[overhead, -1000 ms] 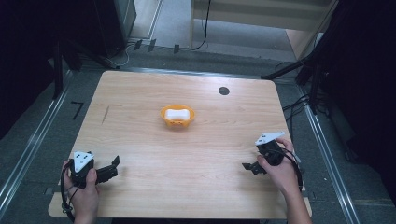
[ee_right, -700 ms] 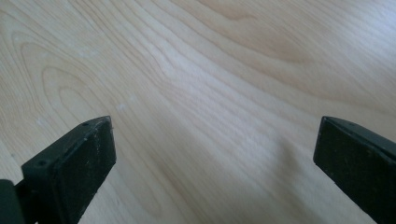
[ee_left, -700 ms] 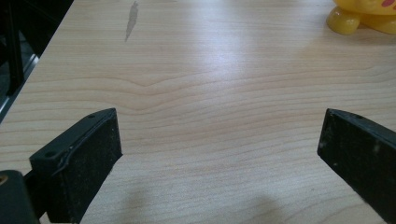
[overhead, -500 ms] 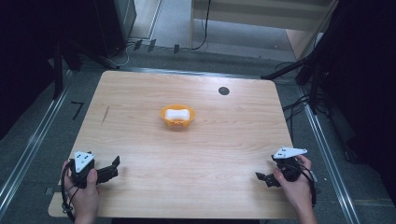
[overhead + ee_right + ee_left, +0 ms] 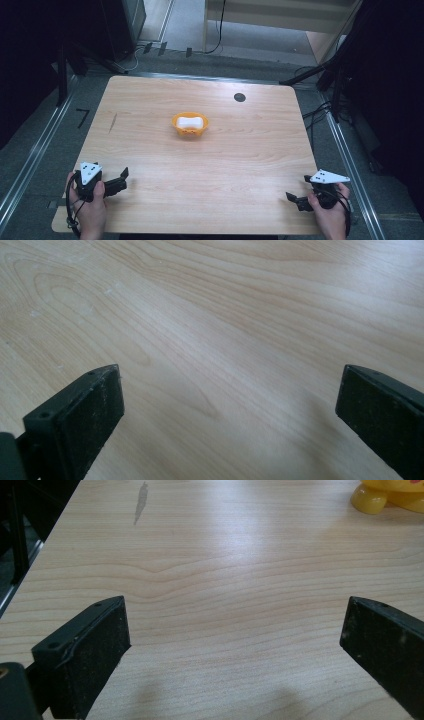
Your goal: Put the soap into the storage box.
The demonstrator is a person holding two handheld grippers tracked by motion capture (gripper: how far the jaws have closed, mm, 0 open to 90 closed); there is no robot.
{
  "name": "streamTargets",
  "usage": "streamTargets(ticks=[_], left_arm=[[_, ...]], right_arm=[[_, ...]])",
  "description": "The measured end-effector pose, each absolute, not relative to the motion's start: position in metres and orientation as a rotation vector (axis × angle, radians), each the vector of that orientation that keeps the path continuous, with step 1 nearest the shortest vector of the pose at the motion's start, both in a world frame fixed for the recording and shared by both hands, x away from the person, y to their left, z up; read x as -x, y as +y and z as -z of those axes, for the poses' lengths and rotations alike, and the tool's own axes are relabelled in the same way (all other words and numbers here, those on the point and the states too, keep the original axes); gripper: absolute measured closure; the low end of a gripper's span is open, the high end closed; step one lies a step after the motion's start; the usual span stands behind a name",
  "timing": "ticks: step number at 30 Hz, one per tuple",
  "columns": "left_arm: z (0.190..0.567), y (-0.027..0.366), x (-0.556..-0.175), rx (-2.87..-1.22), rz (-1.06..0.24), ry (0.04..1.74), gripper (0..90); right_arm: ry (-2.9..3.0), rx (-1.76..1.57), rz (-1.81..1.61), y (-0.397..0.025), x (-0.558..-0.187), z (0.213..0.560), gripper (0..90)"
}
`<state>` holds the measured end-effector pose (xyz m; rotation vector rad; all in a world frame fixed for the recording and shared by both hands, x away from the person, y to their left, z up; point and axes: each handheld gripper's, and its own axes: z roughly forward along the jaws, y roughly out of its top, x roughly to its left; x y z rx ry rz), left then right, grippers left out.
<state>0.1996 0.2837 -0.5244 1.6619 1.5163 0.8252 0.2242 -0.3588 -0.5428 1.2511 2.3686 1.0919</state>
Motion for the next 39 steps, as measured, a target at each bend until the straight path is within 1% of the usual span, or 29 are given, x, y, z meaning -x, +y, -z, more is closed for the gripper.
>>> streamTargets(ticks=[7, 17, 29, 33, 39], left_arm=[[0.525, 0.283, -0.200, -1.669, -0.830, 1.512, 0.0], [0.525, 0.282, -0.200, -1.676, -0.830, 1.512, 0.0], [0.525, 0.281, -0.201, -1.686, -0.832, 1.513, 0.0], [0.525, 0.281, -0.200, -1.689, -0.833, 1.516, 0.0], [0.525, 0.281, -0.200, -1.693, -0.835, 1.514, 0.0]], right_arm=[[2.289, -1.264, -1.167, -0.375, -0.205, 0.548, 0.0], [2.202, -1.296, -1.229, -0.387, -0.197, 0.553, 0.0], [2.160, -1.296, -1.244, -0.383, -0.197, 0.553, 0.0], [2.220, -1.254, -1.159, -0.373, -0.199, 0.554, 0.0], [2.219, -1.257, -1.162, -0.373, -0.199, 0.554, 0.0]])
